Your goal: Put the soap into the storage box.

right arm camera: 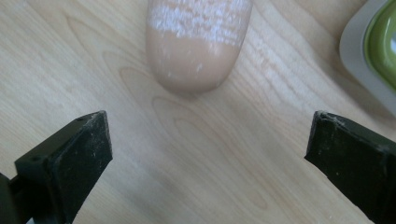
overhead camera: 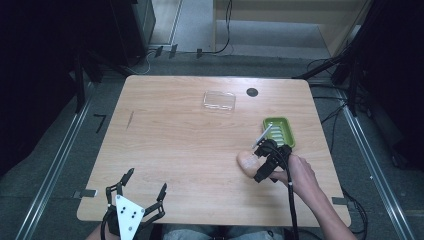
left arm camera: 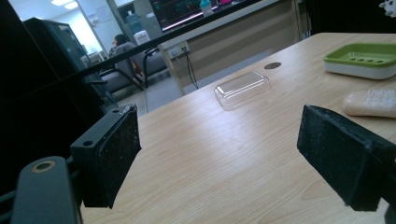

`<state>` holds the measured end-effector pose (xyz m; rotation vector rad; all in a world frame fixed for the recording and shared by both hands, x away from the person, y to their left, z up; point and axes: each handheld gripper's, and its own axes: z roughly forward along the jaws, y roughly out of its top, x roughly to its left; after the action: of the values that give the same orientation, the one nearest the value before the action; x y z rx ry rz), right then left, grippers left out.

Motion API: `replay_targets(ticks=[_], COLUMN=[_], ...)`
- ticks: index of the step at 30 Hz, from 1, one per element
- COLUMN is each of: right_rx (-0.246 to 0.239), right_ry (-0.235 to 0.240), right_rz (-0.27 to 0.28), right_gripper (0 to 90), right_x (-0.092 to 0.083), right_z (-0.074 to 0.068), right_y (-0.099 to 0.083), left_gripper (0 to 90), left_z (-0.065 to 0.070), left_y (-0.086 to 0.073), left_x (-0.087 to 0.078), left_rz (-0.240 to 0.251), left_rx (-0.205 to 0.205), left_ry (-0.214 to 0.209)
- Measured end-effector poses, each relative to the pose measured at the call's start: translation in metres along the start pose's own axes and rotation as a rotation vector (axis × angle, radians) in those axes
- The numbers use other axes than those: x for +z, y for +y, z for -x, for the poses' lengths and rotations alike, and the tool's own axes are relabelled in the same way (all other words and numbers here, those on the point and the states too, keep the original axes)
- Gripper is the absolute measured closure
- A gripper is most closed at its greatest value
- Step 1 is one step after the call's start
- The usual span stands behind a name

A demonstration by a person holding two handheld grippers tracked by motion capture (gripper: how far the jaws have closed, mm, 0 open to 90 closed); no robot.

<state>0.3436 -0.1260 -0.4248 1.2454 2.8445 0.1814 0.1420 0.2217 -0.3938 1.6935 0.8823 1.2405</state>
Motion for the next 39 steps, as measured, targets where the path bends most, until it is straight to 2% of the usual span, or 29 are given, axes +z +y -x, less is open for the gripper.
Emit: replay_targets(ticks=[19, 28, 31, 39], right_rx=[0.001, 0.009, 0.02, 0.023], right_ry=[0.01, 0.024, 0.039, 0.037], right_rz=[-0.027, -0.032, -0.031, -0.048], right_gripper=[0.5, 0.4, 0.5, 0.5], right_x=[0.017, 0.023, 0.028, 0.041], right_z=[0.009, 0.009, 0.01, 0.005], right_y=[0.039, 0.045, 0.047, 0.057], left_gripper=[13.8, 13.8, 13.9, 13.9], left_z=[0.0, -0.001, 0.0, -0.001], left_y=[0.0, -0.001, -0.001, -0.001], left_x=[-0.001, -0.002, -0.001, -0.001], left_rz=[-0.004, -0.003, -0.003, -0.003], left_rx=[0.002, 0.0, 0.001, -0.001], left_ry=[0.002, 0.004, 0.003, 0.005])
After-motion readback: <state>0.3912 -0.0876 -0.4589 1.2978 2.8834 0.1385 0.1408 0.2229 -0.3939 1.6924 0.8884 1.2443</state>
